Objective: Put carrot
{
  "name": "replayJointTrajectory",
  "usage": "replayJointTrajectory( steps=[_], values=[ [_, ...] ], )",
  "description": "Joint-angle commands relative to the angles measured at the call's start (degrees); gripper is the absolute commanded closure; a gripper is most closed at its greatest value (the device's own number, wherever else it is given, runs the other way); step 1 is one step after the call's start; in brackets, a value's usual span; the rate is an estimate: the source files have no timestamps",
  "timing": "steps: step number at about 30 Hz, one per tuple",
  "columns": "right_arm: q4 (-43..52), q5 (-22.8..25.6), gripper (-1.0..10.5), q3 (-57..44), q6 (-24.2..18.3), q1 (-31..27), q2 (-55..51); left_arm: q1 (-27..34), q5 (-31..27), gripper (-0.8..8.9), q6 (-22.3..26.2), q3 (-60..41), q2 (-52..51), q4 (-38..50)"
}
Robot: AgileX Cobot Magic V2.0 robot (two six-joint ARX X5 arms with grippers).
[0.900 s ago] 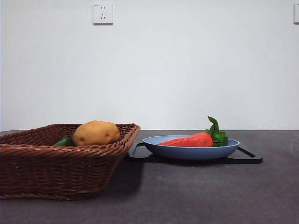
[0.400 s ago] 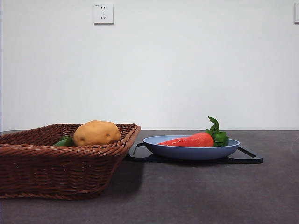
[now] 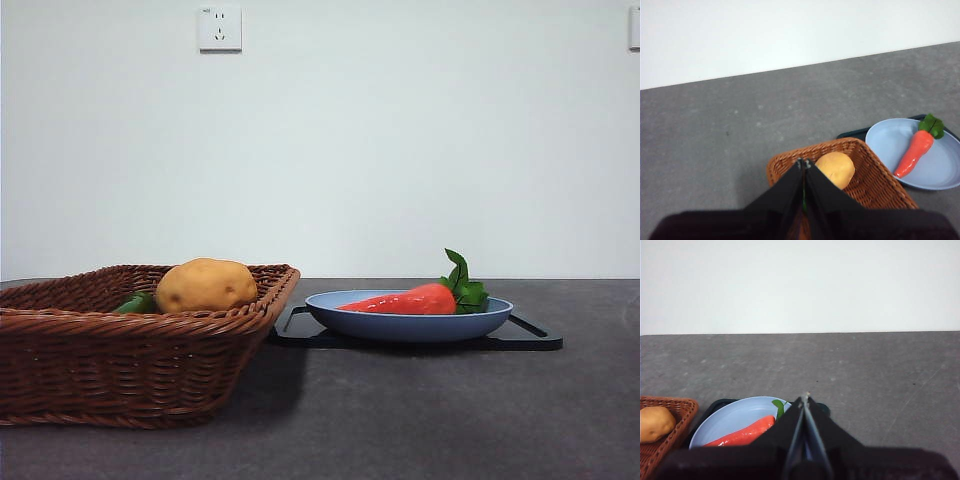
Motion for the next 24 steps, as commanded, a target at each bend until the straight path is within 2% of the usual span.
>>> replayJointTrajectory(
  steps=[1, 3, 7, 14, 18, 24],
  values=[
    [0.63, 0.35, 9.4, 0.48, -0.22, 0.22, 0.15, 0.94, -0.87, 8.05, 4.48, 0.35, -3.74, -1.29],
    [0.63, 0.35, 9.4, 0.48, -0.22, 0.22, 0.17, 2.75, -1.11, 8.05, 6.71, 0.22, -7.41, -3.82],
    [0.63, 0.35, 9.4, 0.48, -0.22, 0.22, 0.17, 7.78, -1.07, 8.05, 6.08, -2.73, -14.49, -4.83],
    [0.63, 0.35, 9.4, 0.48, -0.22, 0.22, 0.17, 15.93, -1.25, 8.05, 6.29, -16.81, -24.65, 3.74],
    [0.63, 0.35, 9.4, 0.48, -0.22, 0.22, 0.17, 17.77, -1.07, 8.05, 6.05, -25.27, -28.83, 7.13],
    [0.63, 0.35, 9.4, 0.48, -0.22, 0.22, 0.17, 17.88, -1.14, 8.05, 5.79, -33.66, -34.21, 7.58]
  ],
)
